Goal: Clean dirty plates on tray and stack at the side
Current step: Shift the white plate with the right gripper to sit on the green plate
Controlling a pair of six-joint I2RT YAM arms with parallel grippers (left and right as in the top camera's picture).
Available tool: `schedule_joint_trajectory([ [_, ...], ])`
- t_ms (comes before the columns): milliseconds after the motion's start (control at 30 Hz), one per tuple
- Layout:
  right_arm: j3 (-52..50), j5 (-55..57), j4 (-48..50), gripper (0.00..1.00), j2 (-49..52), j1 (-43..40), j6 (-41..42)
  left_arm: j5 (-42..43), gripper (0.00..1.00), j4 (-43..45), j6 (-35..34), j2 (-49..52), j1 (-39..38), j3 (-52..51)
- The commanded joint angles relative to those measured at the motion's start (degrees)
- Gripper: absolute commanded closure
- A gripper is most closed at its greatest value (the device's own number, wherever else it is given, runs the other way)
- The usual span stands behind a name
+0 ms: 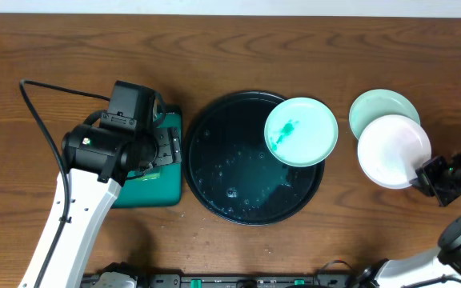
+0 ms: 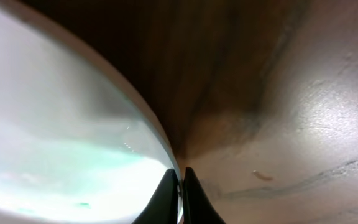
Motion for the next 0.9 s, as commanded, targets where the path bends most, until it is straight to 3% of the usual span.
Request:
schedule_joint_trajectory([
  [0, -0.11, -1.51, 0.90, 0.98, -5.35, 1.44, 1.84, -0.70, 0.19, 0.13, 0.50, 0.37, -0.15, -0.76],
  [267, -0.09, 0.07, 1.70, 0.99, -12.55, 2.19, 8.66, -0.70, 0.19, 0.13, 0.48, 0.37, -0.15, -0.76],
  [867, -0.11, 6.49, 7.63, 0.99, -7.45, 10.32, 19.85, -0.70, 0.19, 0.11, 0.48, 0.37, -0.15, -0.76],
])
